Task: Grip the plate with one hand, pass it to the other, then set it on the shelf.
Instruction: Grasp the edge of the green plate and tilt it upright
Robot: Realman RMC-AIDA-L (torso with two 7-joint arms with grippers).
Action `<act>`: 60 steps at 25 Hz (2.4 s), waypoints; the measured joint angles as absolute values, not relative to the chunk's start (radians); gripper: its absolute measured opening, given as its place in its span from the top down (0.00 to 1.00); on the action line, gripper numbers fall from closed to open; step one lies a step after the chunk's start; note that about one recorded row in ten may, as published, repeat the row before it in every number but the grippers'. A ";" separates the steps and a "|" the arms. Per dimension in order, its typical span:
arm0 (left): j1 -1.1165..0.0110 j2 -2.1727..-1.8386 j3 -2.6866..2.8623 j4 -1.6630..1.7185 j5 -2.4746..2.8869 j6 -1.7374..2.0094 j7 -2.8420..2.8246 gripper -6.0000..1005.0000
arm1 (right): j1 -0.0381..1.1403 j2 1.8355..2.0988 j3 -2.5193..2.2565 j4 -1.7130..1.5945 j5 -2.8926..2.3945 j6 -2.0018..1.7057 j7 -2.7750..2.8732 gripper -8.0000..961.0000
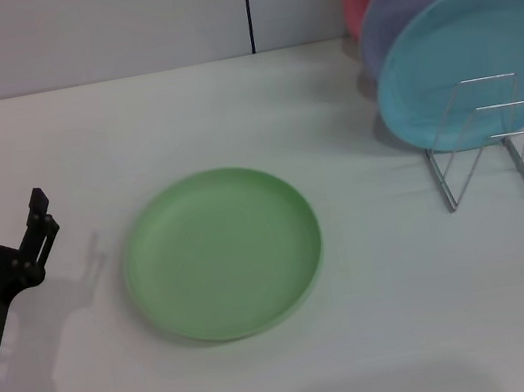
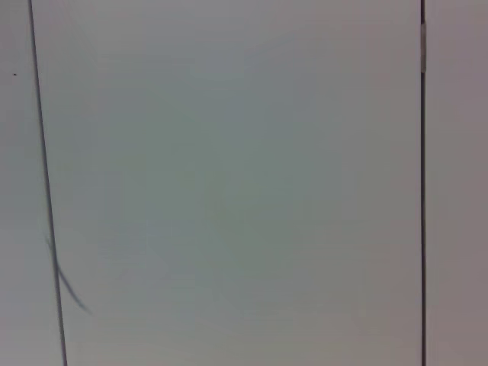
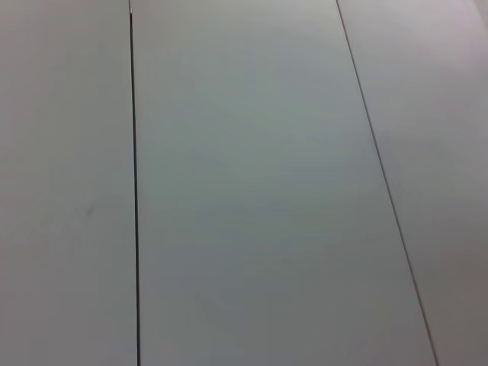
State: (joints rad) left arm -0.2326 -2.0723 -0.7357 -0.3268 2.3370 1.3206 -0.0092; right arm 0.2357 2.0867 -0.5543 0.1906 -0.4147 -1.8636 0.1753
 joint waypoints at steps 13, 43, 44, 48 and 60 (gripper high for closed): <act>-0.203 -2.027 -0.749 -0.503 2.337 1.167 -0.002 0.20 | 0.237 2.083 -0.559 0.196 -0.434 -1.858 0.176 0.15; 0.036 -2.073 -1.035 -1.229 2.457 0.626 0.764 0.21 | 0.242 2.083 -0.560 0.198 -0.467 -1.836 0.203 0.15; 0.021 -2.074 -1.017 -1.176 2.449 0.733 0.785 0.22 | 0.242 2.083 -0.560 0.198 -0.467 -1.835 0.203 0.15; -0.019 -2.077 -0.999 -1.125 2.351 0.860 0.940 0.24 | 0.242 2.082 -0.560 0.197 -0.468 -1.834 0.203 0.15; -0.235 -2.070 -0.699 -0.673 2.198 1.558 0.888 0.30 | 0.250 2.081 -0.560 0.195 -0.493 -1.815 0.203 0.15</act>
